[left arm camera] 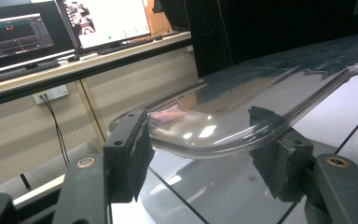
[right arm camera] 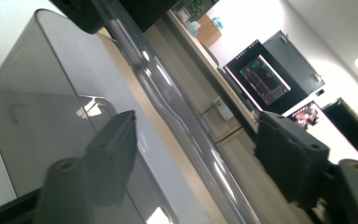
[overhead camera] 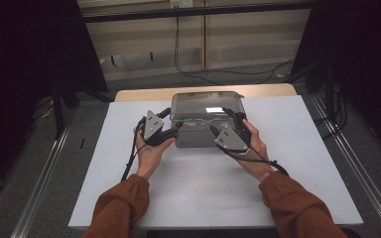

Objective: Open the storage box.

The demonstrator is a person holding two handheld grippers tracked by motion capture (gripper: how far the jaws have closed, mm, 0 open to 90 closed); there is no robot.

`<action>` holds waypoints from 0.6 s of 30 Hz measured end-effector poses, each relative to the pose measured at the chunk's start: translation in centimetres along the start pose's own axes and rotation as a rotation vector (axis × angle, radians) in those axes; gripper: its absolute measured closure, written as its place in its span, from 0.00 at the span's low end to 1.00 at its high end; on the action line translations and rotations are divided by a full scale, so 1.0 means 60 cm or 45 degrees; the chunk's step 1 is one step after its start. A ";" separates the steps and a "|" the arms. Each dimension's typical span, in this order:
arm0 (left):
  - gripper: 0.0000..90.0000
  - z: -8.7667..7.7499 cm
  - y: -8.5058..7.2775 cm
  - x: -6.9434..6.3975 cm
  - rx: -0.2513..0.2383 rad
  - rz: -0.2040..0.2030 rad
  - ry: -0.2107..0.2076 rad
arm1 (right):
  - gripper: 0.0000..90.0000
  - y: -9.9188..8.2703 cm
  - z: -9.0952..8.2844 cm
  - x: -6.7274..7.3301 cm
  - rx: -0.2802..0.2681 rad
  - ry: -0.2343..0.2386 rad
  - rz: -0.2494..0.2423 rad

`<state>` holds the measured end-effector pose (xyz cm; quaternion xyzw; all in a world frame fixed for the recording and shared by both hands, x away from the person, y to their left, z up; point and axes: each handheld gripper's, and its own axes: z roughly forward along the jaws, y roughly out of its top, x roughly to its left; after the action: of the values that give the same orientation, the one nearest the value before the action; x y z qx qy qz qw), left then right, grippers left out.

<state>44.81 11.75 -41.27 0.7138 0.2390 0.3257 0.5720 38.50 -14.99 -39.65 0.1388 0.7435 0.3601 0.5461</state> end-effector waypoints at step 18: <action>0.43 0.002 -0.002 -0.001 -0.001 -0.036 0.006 | 0.10 -0.038 -0.019 -0.047 0.090 0.088 0.392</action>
<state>44.85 11.64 -41.41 0.7094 0.2503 0.3192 0.5764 38.92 -18.74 -39.04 0.2578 0.7440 0.4179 0.4532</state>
